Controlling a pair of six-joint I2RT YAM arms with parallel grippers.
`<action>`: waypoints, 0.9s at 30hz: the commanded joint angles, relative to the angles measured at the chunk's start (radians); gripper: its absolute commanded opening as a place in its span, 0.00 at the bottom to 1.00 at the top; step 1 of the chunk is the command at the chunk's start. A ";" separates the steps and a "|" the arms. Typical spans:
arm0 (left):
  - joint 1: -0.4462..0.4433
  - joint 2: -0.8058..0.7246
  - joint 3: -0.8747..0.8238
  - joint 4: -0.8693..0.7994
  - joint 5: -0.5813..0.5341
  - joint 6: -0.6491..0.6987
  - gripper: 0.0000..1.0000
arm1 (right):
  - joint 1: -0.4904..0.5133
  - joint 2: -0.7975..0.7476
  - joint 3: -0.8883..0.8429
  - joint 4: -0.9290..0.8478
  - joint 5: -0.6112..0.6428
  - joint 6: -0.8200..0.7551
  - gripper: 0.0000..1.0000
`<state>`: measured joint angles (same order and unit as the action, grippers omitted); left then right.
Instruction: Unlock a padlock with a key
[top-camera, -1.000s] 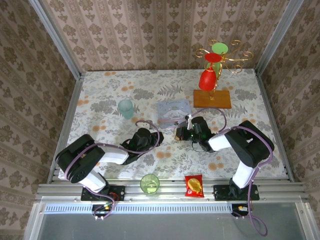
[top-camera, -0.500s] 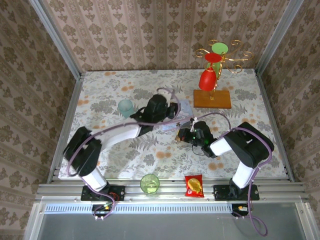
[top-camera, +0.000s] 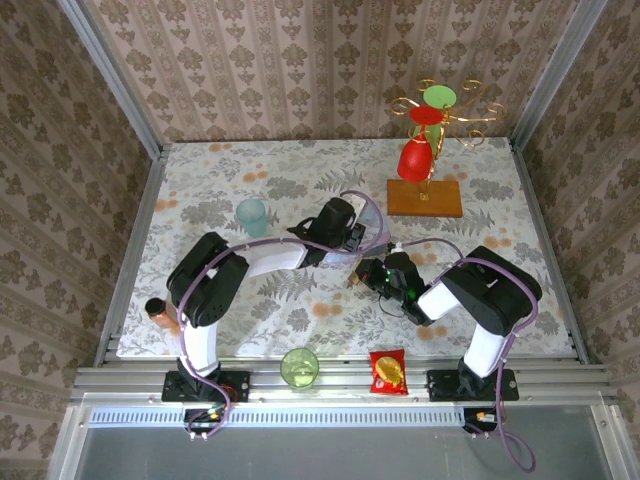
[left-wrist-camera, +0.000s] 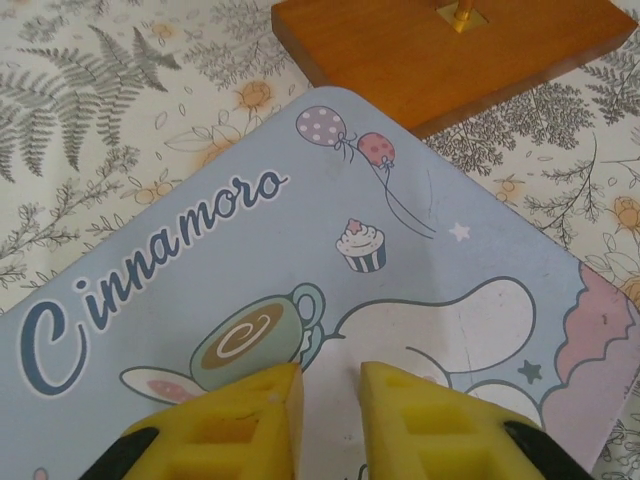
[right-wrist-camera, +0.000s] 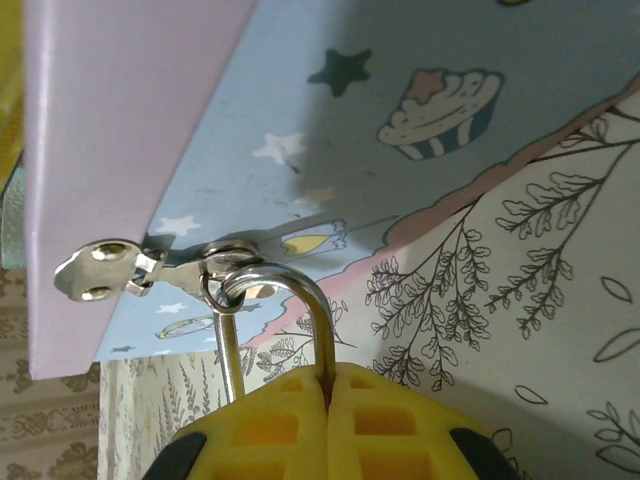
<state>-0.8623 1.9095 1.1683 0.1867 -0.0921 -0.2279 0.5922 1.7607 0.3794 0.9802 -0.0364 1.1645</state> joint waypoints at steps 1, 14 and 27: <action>-0.007 0.044 -0.113 -0.077 0.004 0.033 0.21 | -0.002 0.017 -0.018 -0.050 0.092 0.067 0.00; 0.000 0.045 -0.229 0.046 0.003 0.054 0.16 | -0.038 -0.027 -0.015 -0.021 0.124 0.114 0.00; 0.025 0.044 -0.283 0.113 0.003 0.058 0.14 | -0.080 -0.098 -0.008 -0.124 0.130 0.080 0.00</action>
<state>-0.8551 1.9022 0.9680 0.5648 -0.0929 -0.1772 0.5373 1.6520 0.3695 0.8833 0.0402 1.2495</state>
